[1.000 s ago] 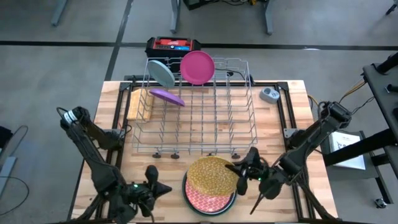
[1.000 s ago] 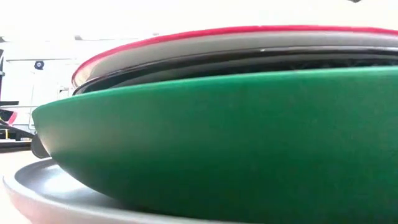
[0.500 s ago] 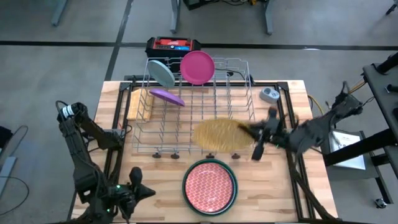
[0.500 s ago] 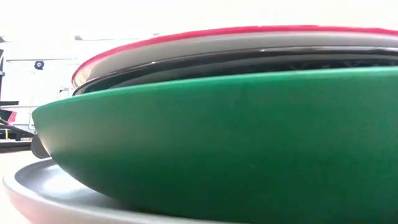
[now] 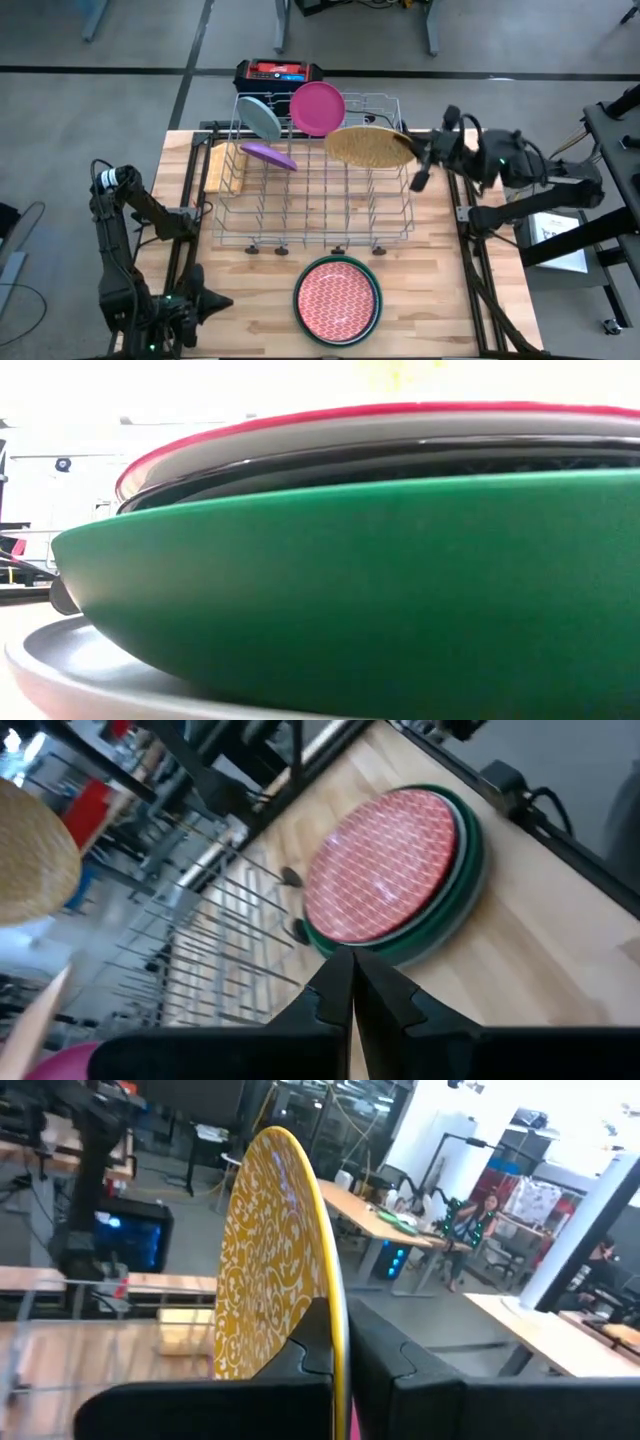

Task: Sort dishes
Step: Put the yellow plate into the dishwasher rack

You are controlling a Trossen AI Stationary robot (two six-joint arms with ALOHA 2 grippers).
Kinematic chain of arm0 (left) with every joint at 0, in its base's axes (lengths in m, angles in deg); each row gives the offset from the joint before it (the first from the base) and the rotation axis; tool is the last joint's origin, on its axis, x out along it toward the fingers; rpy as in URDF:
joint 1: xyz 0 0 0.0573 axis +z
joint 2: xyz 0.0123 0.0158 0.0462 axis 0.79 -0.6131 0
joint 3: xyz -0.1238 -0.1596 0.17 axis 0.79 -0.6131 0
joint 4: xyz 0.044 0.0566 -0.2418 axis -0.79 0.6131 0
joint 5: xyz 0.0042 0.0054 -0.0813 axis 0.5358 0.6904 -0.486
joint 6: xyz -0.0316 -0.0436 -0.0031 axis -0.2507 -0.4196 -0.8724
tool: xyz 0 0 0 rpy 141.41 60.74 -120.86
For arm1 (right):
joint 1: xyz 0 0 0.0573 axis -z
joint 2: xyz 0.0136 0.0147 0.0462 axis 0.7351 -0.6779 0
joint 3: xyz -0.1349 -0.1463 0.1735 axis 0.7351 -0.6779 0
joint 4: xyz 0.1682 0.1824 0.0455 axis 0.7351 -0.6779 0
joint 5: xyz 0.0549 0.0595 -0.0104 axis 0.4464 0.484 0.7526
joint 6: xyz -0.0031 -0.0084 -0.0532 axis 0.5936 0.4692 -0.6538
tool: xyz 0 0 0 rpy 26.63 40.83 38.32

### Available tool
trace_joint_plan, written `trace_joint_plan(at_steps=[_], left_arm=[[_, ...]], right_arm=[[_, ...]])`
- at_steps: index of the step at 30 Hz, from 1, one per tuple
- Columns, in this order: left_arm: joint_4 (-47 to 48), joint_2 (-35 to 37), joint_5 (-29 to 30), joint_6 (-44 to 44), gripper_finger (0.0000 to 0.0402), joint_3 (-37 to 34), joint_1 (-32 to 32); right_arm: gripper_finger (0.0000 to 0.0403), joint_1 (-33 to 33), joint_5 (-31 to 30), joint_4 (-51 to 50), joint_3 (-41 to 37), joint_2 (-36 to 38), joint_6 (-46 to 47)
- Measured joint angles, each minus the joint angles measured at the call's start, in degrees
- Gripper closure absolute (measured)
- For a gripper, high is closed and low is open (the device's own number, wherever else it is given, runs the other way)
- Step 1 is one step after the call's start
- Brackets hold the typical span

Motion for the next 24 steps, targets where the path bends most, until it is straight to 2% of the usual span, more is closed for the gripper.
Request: trace_joint_plan(at_steps=[6, 10, 16, 24], left_arm=[[0.0, 0.2, 2.5, 1.8, 0.0401, 0.0, 0.1], [0.0, 0.3, 5.1, 2.1, 0.0401, 0.4, 0.1], [-0.5, 0.3, 6.1, 2.0, 0.0401, 1.3, 0.1], [-2.1, 0.3, 7.0, -2.1, 0.0401, 1.3, 0.1]], right_arm=[[0.0403, 12.9, 11.3, -0.7, -0.3, -3.5, -4.1], [0.0403, 18.6, 14.8, -1.8, -0.3, -6.4, -6.7], [0.0403, 25.6, 24.3, -4.4, -0.3, -10.9, -11.2], [0.0403, 29.3, 27.1, -4.8, -0.1, -16.0, -15.5]])
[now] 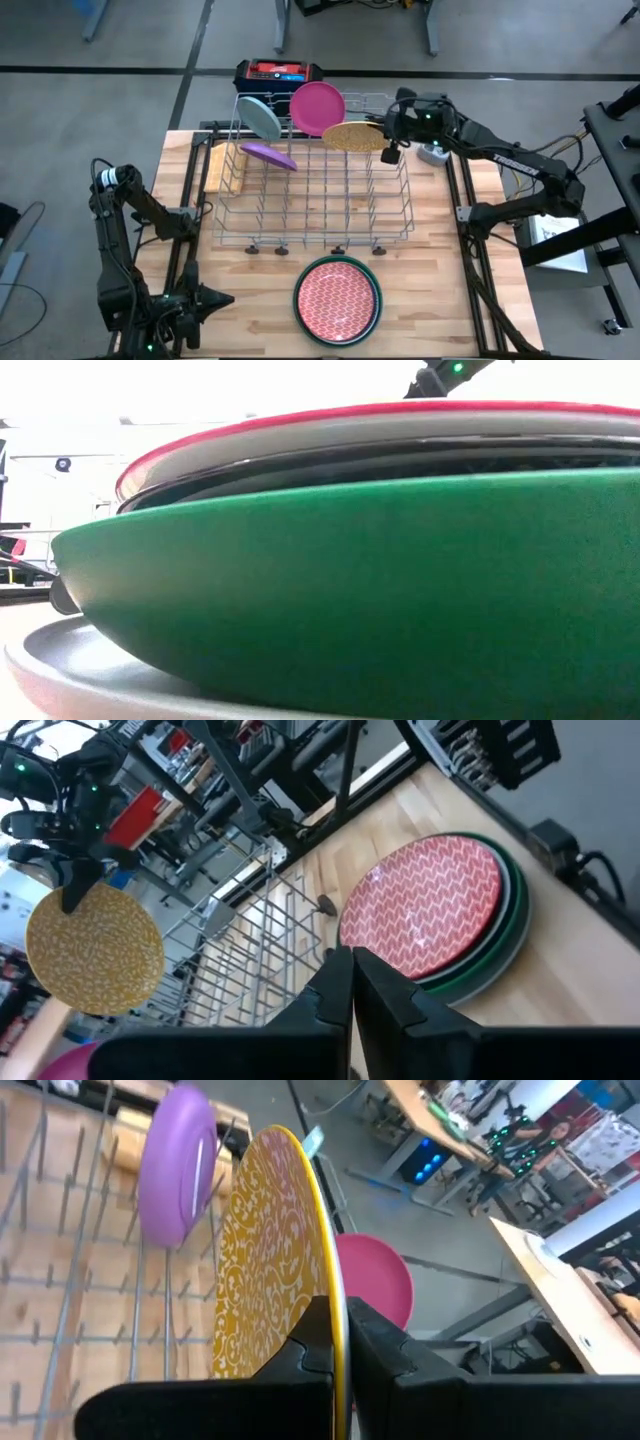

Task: Sort dishes
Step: Put the yellow plate into the dishwasher rack

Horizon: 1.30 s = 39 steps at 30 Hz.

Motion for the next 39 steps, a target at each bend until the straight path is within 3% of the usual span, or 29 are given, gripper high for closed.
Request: trace_joint_plan(at_steps=[24, 39], left_arm=[[-4.3, -1.7, 3.0, -0.2, 0.0401, 0.0, 0.0], [-4.8, -1.7, 3.0, -0.2, 0.0401, 0.0, 0.0]], right_arm=[[0.0403, 0.3, 0.2, -2.9, 0.0, -8.1, -2.9], [0.0403, 0.5, -0.5, -2.5, 0.0, -13.5, 0.9]])
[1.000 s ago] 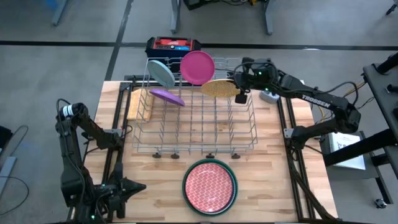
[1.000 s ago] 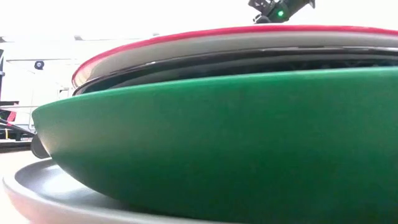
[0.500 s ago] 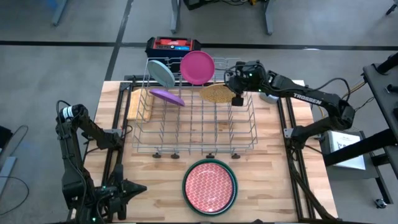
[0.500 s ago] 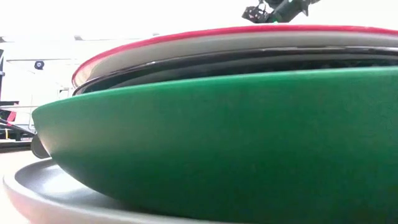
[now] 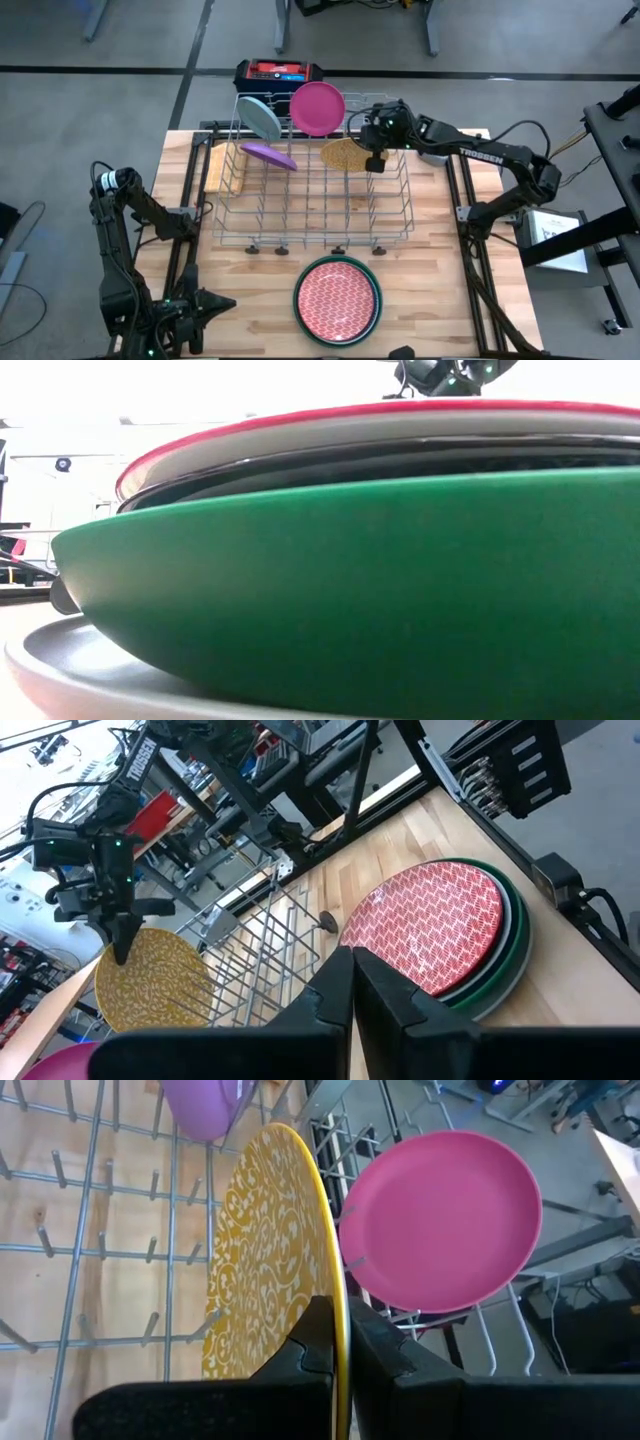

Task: Sort dishes
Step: Put the yellow plate into the dishwasher rack

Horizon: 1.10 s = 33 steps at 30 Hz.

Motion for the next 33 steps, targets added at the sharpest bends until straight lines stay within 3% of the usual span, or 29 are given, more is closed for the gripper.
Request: trace_joint_plan(at_steps=[10, 24, 33], left_arm=[[-0.1, 0.0, 0.0, 0.0, 0.0401, 0.0, 0.0], [-0.5, 0.0, -0.1, -0.2, 0.0401, 0.0, 0.0], [-0.7, 0.0, -0.1, -0.2, 0.0401, 0.0, 0.0]], right_arm=[[0.0394, 1.3, 0.2, -0.9, 0.7, 0.1, 4.5], [0.0301, 1.4, -3.3, 0.3, 1.3, 0.8, 6.2], [0.0262, 1.4, -3.7, -1.4, 2.5, 1.9, 7.1]])
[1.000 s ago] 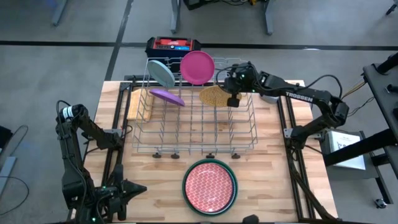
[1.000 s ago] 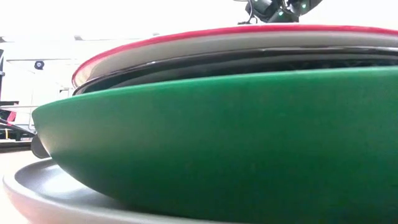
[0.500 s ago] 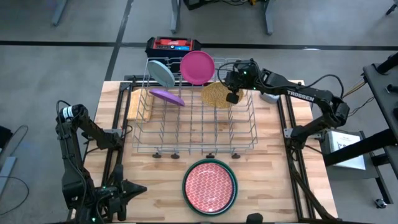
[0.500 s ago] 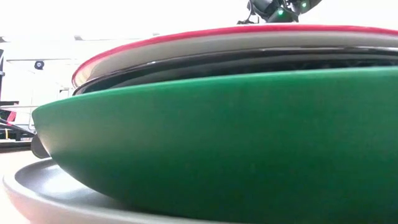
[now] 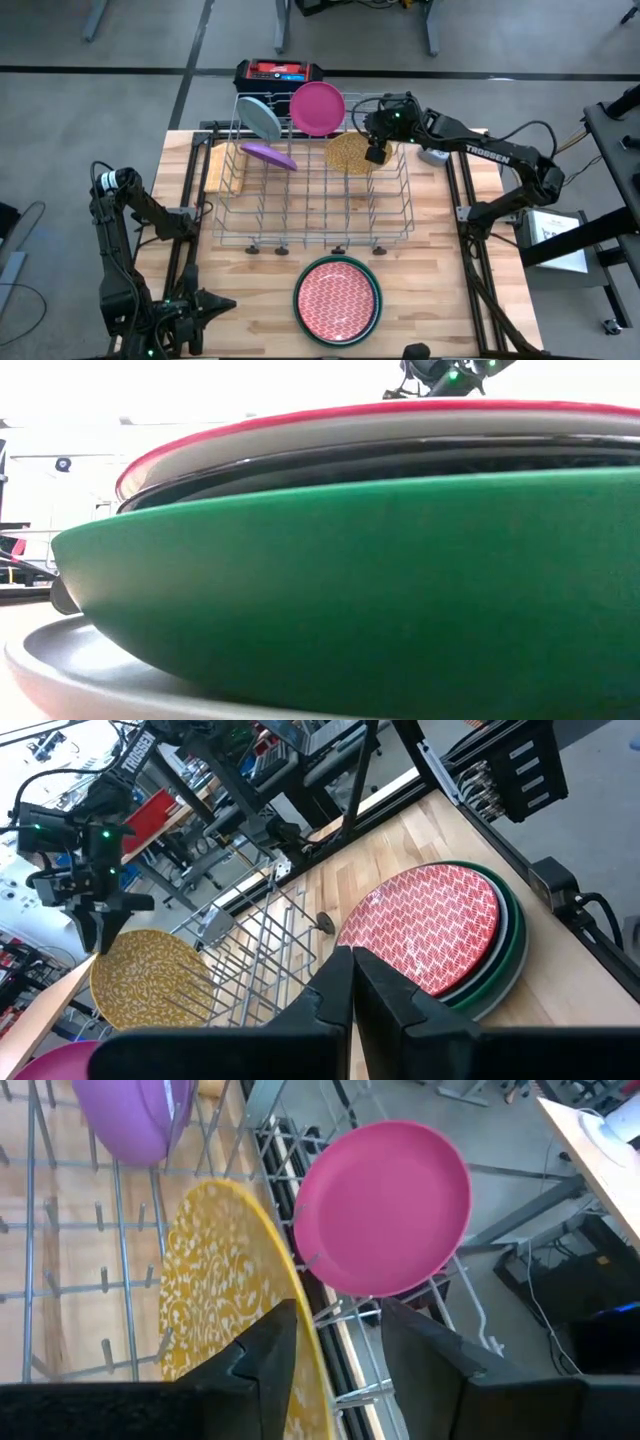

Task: Sort dishes
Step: Put the yellow plate into the dishwasher rack, then put the red plate into the dishwasher rack

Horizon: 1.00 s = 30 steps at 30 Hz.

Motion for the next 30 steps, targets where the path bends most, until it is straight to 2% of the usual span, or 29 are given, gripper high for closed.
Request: trace_joint_plan(at_steps=[8, 18, 24, 30], left_arm=[[0.0, 0.0, 0.0, 0.0, 0.0401, 0.0, 0.3], [0.0, 0.0, -0.9, 0.9, 0.0401, 0.0, 4.3], [-0.3, 0.0, -7.0, 0.9, 0.0401, 0.0, 8.9], [-2.0, 0.0, -18.2, 2.5, 0.0401, 0.0, 15.0]], right_arm=[[0.0243, -0.1, -1.1, -10.6, 7.9, 0.2, 1.1], [0.0255, -0.7, -1.1, -27.6, 21.2, 1.6, 19.1], [0.028, -4.5, -1.1, -35.8, 22.9, 5.2, 33.1], [0.0313, -12.5, -1.1, -40.2, 21.2, 11.5, 43.7]])
